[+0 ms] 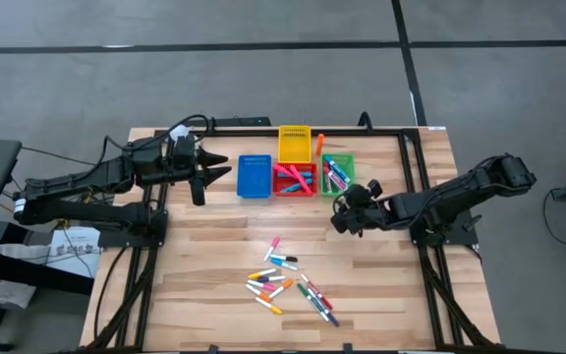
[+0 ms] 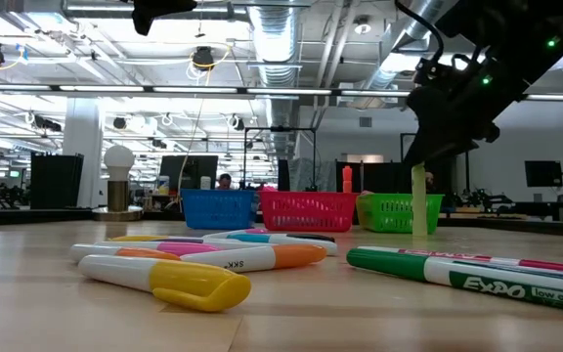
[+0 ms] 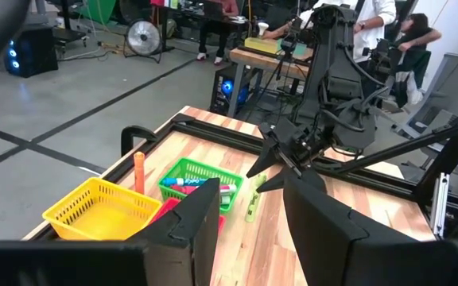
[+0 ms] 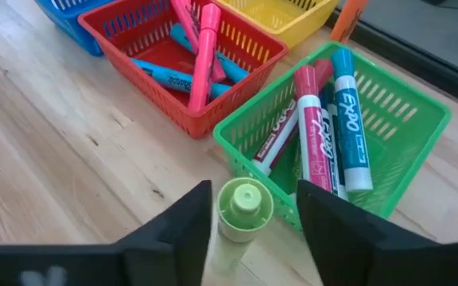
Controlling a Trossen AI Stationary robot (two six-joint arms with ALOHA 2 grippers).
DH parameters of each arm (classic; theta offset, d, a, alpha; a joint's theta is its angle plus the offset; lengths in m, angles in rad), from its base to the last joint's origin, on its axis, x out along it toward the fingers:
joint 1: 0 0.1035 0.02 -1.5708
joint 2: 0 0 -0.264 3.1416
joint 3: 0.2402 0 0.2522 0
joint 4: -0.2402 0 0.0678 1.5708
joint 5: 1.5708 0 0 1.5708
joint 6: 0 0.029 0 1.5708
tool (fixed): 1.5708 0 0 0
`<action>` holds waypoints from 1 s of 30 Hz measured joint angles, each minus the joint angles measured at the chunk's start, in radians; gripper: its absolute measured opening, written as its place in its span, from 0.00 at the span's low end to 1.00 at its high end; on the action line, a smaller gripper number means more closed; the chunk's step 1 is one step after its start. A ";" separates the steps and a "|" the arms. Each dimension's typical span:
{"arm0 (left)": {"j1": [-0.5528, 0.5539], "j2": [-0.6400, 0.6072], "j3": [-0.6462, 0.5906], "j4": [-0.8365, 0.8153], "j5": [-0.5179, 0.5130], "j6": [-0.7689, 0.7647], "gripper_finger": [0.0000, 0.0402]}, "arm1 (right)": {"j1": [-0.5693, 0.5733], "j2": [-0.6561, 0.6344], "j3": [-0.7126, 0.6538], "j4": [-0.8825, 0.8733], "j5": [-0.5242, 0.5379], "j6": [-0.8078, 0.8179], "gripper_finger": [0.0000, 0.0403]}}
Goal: Pick & Place Markers
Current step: Put the light green highlighter pen into the red bin
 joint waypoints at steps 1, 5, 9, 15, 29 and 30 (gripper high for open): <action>0.000 0.000 0.000 0.000 0.000 0.000 0.35 | -0.001 0.000 0.000 0.002 0.000 0.000 0.40; 0.000 0.000 0.000 0.000 0.000 0.000 0.35 | -0.001 0.000 0.000 0.000 -0.006 0.000 0.25; 0.000 0.000 0.000 0.000 0.000 0.003 0.35 | 0.000 0.000 0.001 0.003 -0.021 0.000 0.12; 0.000 0.000 0.000 0.000 0.000 0.004 0.35 | 0.001 -0.001 0.002 0.021 -0.060 0.000 0.12; 0.000 0.000 0.000 0.000 0.000 0.000 0.35 | 0.009 -0.015 0.121 -0.027 -0.177 -0.035 0.13; 0.000 0.000 0.000 0.000 0.000 -0.007 0.35 | 0.009 -0.015 0.138 -0.038 -0.179 -0.035 0.13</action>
